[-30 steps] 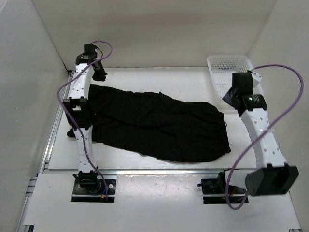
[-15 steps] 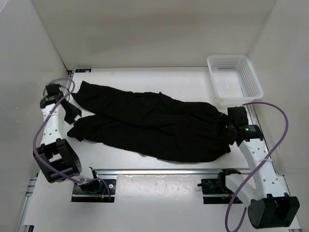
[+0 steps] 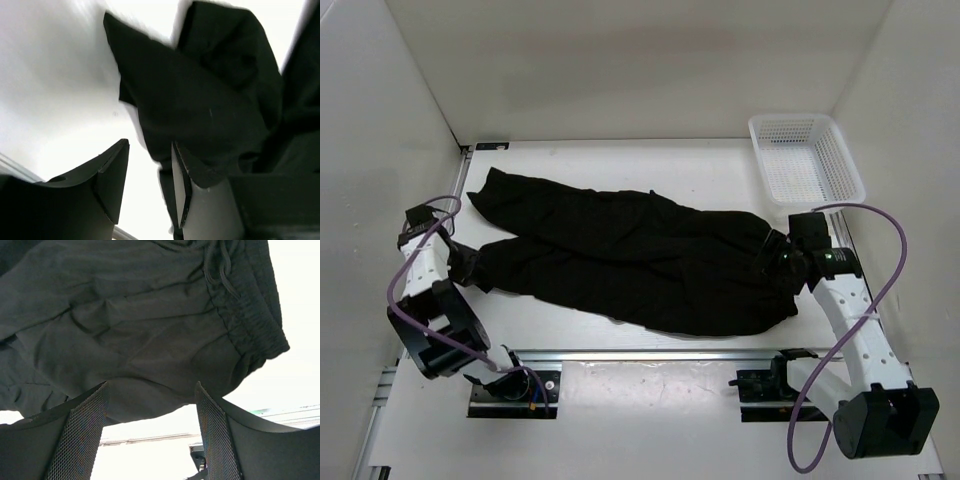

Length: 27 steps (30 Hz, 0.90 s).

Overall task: Fold and stack the trousers
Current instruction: Fold the trousers

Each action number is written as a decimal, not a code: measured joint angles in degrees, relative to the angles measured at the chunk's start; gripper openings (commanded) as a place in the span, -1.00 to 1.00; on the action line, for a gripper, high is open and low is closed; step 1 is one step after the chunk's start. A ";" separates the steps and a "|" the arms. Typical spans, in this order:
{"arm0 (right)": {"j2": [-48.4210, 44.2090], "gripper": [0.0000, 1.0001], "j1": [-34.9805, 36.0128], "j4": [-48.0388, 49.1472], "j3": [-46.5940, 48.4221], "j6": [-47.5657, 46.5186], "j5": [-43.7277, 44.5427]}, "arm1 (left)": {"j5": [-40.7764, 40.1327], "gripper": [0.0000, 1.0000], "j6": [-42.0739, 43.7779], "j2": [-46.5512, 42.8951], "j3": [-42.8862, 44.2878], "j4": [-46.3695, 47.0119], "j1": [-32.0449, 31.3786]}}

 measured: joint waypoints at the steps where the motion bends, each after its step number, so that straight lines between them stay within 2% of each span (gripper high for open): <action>1: 0.55 0.47 0.00 0.04 0.57 -0.37 -0.02 | 0.17 0.02 0.02 1.05 0.04 0.61 0.20; 2: 1.09 0.50 0.00 -0.02 1.22 -0.63 -0.02 | 0.35 0.06 0.04 2.56 0.04 1.40 0.33; 4: 1.70 0.50 0.00 0.07 2.29 -0.85 -0.09 | 0.44 0.56 0.24 5.99 -0.04 2.75 0.59; 5: 1.73 0.52 0.00 0.07 2.64 -0.79 -0.28 | 0.39 0.67 0.20 7.34 -0.11 3.17 0.59; 7: 1.73 0.52 0.00 0.07 2.71 -0.57 -0.74 | 0.26 0.65 0.35 8.81 -0.28 3.56 0.63; 9: 1.73 0.61 0.00 -0.02 2.56 0.22 -1.18 | 0.31 0.44 0.46 9.62 -0.11 3.96 0.61; 10: 1.73 0.61 0.00 0.02 2.45 0.81 -1.38 | 0.39 0.27 0.52 10.25 0.35 3.93 0.61; 11: 1.64 0.63 0.00 0.15 2.12 1.31 -1.62 | 0.52 -0.62 0.70 11.23 1.14 3.98 0.61; 12: 1.46 0.63 0.00 0.11 1.46 2.45 -2.03 | 0.61 -0.79 0.59 12.55 2.12 4.20 0.61; 16: 0.17 0.63 0.00 -0.50 -1.36 6.67 -3.67 | 0.87 -0.79 1.46 17.68 4.50 5.84 0.68; 19: -2.82 0.65 0.00 -1.11 -4.44 10.12 -5.14 | 0.46 -0.79 1.57 16.33 4.48 5.44 1.46; 27: -10.99 0.65 0.00 -5.70 -10.86 16.59 -7.13 | -2.89 -0.79 0.11 -5.79 8.11 3.87 2.73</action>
